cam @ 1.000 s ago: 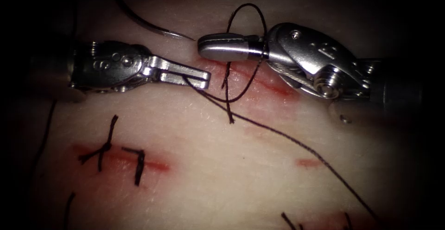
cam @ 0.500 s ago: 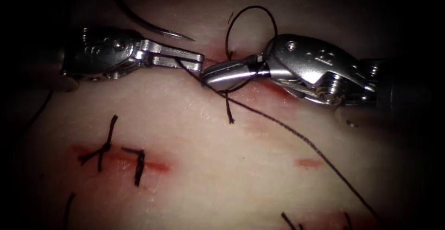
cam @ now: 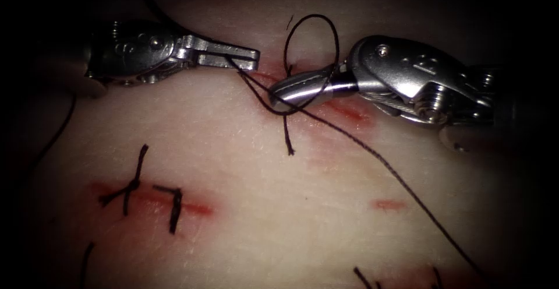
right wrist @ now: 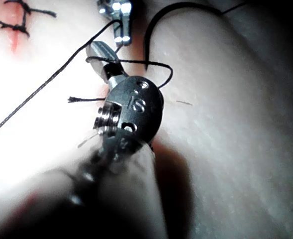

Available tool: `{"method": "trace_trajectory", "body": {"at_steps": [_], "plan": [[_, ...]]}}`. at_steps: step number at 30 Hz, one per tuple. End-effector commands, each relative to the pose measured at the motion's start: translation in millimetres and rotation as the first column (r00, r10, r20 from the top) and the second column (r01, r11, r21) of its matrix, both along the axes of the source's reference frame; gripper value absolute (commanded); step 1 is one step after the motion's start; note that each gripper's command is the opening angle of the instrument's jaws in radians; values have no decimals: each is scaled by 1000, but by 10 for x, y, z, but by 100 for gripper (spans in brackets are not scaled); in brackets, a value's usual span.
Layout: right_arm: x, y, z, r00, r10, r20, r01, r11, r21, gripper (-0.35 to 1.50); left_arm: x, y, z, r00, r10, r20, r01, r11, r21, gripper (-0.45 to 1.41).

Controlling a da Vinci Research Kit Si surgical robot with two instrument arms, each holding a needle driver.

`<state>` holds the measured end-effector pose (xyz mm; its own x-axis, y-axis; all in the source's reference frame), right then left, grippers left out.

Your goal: Wound Closure

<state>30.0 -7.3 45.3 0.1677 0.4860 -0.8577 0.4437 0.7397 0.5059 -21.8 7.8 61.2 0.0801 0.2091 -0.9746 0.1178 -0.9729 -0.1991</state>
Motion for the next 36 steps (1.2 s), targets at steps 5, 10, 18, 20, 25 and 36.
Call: {"method": "trace_trajectory", "body": {"at_steps": [5, 10, 18, 20, 25, 36], "plan": [[18, -2, 7, 997, -76, 5, 76, 996, -36, -35, -10, 7, 3, 1000, -7, -2, 7, 1000, 7, -45], [37, 0, 9, 993, -118, 27, 119, 991, -55, -35, -22, 7, 3, 1000, -18, -8, 18, 1000, 7, -45], [49, -6, 6, 973, -230, 31, 232, 968, -95, -6, -22, 13, -2, 1000, -17, -4, 17, 1000, 16, -45], [47, -7, 5, 966, -256, 38, 259, 960, -105, 14, -21, 14, -4, 1000, -15, -3, 15, 1000, 18, -45], [39, -11, 2, 931, -348, 109, 361, 922, -144, 78, -17, 13, -9, 1000, -13, -1, 13, 1000, 24, -45], [35, -13, 2, 902, -378, 207, 427, 850, -309, 81, -18, 7, -7, 1000, -14, -3, 14, 1000, 19, -45]]}}
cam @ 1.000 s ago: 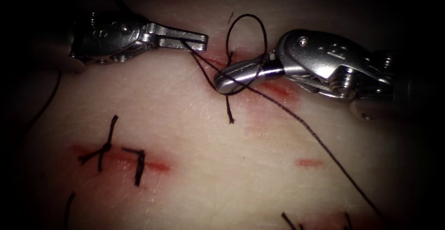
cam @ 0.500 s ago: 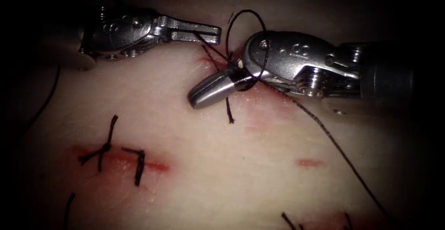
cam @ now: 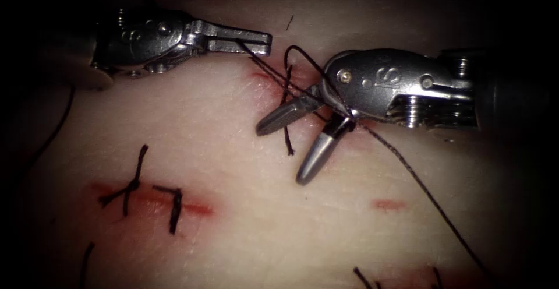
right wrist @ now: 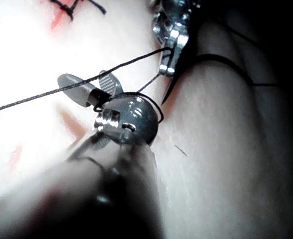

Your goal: Wound Closure

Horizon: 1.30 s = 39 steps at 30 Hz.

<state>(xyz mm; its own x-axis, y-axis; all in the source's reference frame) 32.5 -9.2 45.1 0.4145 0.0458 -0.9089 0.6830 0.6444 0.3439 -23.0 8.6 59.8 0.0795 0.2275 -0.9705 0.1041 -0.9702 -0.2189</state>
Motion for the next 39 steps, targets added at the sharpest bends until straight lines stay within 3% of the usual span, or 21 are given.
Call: {"method": "trace_trajectory", "body": {"at_steps": [1, 9, 22, 24, 26, 39], "plan": [[11, 7, 4, 1000, -9, -7, 9, 999, -33, 81, -6, -1, 6, 1000, -1, 0, 1, 1000, -2, -45], [19, 7, 10, 997, -76, 24, 80, 975, -208, 81, -3, -10, 8, 1000, 2, -1, -2, 1000, -2, -45], [18, -1, 34, 994, -90, 58, 103, 953, -285, 79, 1, -17, 4, 1000, 4, -1, -4, 1000, -2, -45], [18, 1, 34, 994, -88, 60, 101, 953, -284, 46, 2, -18, 3, 1000, 5, -1, -5, 1000, -2, -45], [16, 4, 34, 994, -93, 59, 106, 955, -276, -35, 4, -22, 1, 1000, 7, -1, -7, 1000, 4, -45], [15, 20, 27, 1000, -16, 10, 18, 970, -241, -35, 5, -71, -19, 999, 28, -23, -29, 1000, -5, -45]]}}
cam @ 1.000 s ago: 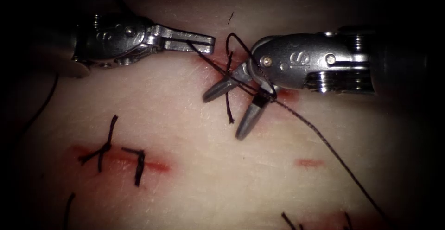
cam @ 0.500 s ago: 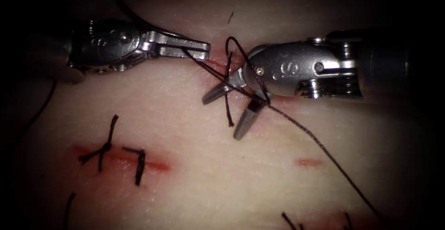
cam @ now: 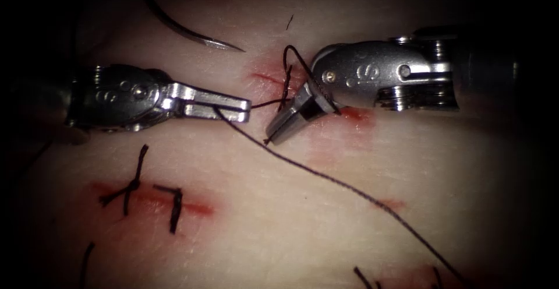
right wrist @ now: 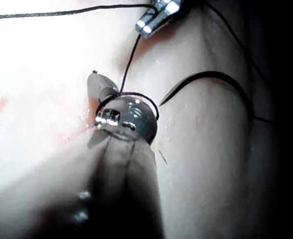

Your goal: Wound Closure

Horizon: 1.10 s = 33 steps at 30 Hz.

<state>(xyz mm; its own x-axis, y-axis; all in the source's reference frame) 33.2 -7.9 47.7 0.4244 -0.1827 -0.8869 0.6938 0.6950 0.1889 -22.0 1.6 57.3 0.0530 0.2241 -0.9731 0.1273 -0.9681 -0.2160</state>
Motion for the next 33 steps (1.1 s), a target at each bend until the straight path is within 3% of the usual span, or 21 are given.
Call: {"method": "trace_trajectory", "body": {"at_steps": [1, 9, 12, 19, 33], "plan": [[8, 9, 0, 1000, 8, -17, -8, 1000, 4, -35, -5, -3, 6, 1000, 6, -9, -6, 1000, -2, -45], [4, 20, -3, 996, 79, -29, -75, 989, 125, -35, -7, -21, 12, 999, 14, -33, -15, 1000, -19, -45], [0, 24, -1, 995, 102, -8, -100, 982, 161, -35, -15, -36, 5, 995, 34, -93, -36, 999, -25, -45], [-8, 50, 5, 980, 200, 1, -193, 948, 254, -35, -29, -82, -36, 986, 90, -143, -94, 995, -16, -45], [-24, 90, 28, 930, 352, 105, -366, 908, 203, -35, -24, -161, -138, 978, 174, -116, -175, 985, 3, -45]]}}
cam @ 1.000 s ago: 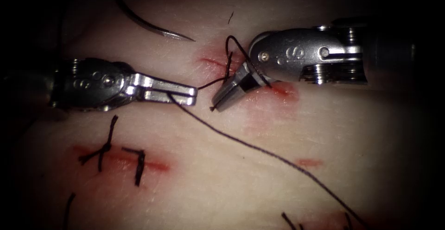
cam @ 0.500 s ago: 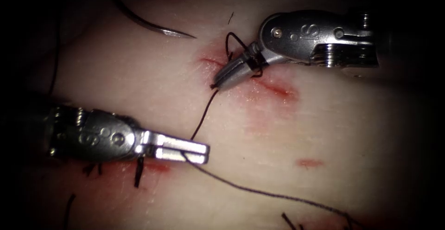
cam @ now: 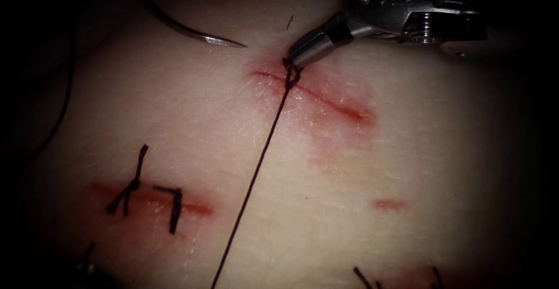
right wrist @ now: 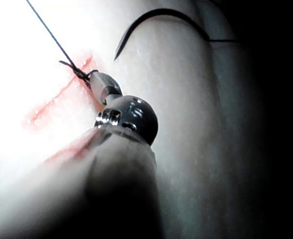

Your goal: Wound Closure

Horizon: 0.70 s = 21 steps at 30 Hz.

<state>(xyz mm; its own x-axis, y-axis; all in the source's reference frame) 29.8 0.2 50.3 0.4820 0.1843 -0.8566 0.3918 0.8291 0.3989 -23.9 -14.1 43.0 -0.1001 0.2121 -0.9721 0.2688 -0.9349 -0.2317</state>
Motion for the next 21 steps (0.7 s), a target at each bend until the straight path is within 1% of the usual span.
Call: {"method": "trace_trajectory", "body": {"at_steps": [1, 7, 8, 11, 17, 21], "plan": [[10, 10, 3, 1000, 9, 4, -9, 1000, -7, -35, -5, -8, 0, 1000, 4, 4, -4, 1000, 2, -45], [10, 11, 4, 1000, 26, 15, -25, 999, -20, -35, -12, -35, -21, 999, 30, 20, -31, 999, 20, -45], [11, 11, 3, 1000, 28, 14, -28, 999, -19, -35, -15, -44, -26, 999, 37, 21, -37, 999, 26, -45], [13, 8, 3, 999, 33, 13, -33, 999, -18, -35, -20, -60, -28, 998, 52, 26, -53, 998, 37, -45], [14, 9, 3, 999, 44, 21, -44, 999, -24, -35, -22, -77, -19, 997, 70, 24, -72, 995, 63, -45], [11, 20, 8, 995, 85, 48, -82, 995, -54, -35, -21, -87, -5, 997, 79, 18, -80, 994, 80, -45]]}}
